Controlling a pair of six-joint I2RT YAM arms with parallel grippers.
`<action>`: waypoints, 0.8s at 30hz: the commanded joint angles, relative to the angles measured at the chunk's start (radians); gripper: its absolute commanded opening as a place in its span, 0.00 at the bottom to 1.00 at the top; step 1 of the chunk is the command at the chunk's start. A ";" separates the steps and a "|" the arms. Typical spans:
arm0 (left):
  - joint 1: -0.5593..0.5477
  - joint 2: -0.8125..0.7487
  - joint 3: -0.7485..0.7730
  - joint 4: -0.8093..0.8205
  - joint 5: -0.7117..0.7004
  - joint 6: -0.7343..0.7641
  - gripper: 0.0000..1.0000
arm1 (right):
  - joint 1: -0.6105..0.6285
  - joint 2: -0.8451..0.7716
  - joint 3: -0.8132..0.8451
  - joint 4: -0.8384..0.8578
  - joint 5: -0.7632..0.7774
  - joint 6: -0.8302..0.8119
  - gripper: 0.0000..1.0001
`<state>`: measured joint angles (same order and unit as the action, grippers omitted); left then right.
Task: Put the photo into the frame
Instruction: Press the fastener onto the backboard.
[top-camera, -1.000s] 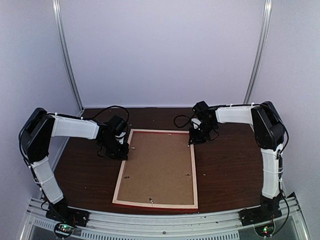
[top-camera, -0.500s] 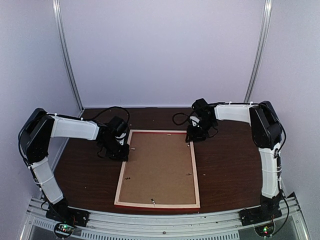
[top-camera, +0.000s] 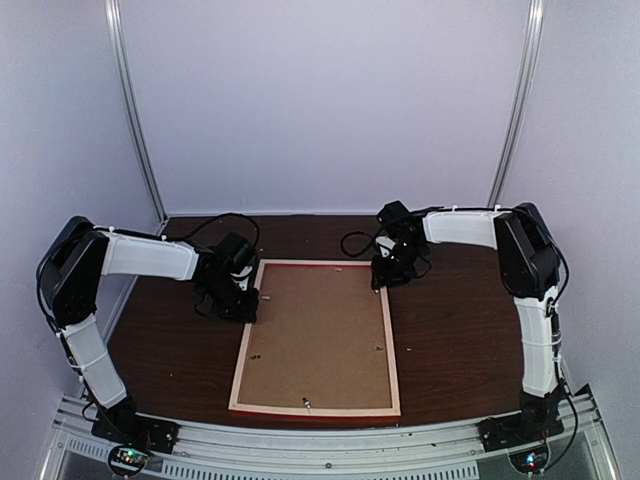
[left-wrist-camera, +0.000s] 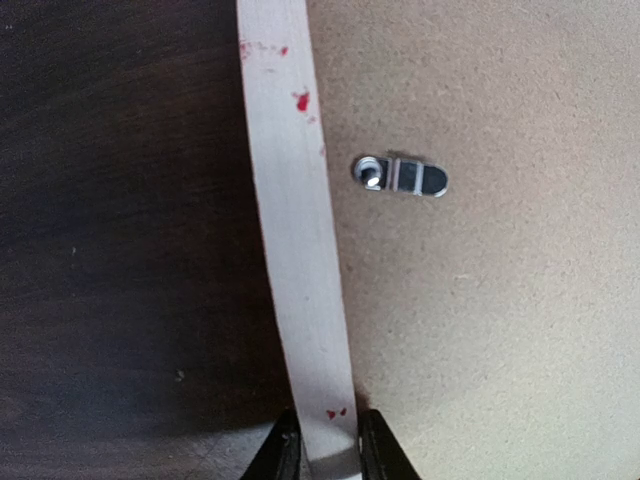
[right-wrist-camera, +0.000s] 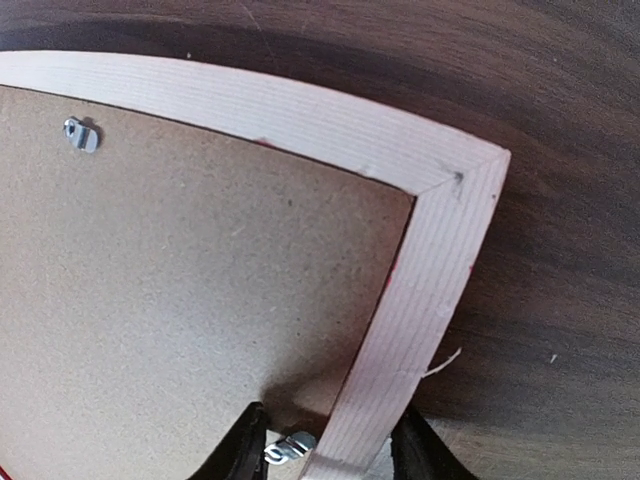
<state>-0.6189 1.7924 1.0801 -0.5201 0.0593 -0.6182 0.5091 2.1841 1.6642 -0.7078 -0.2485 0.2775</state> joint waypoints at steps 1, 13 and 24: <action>-0.022 -0.007 0.007 0.004 0.048 0.011 0.23 | 0.012 -0.001 -0.007 -0.027 0.069 -0.025 0.38; -0.022 0.000 0.013 0.001 0.046 0.014 0.23 | -0.002 -0.005 -0.009 -0.023 -0.007 -0.046 0.25; -0.021 0.013 0.024 -0.001 0.049 0.017 0.24 | -0.019 0.005 0.002 -0.097 -0.112 -0.149 0.25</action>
<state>-0.6228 1.7927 1.0832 -0.5350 0.0681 -0.6163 0.4931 2.1803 1.6642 -0.7143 -0.2806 0.2218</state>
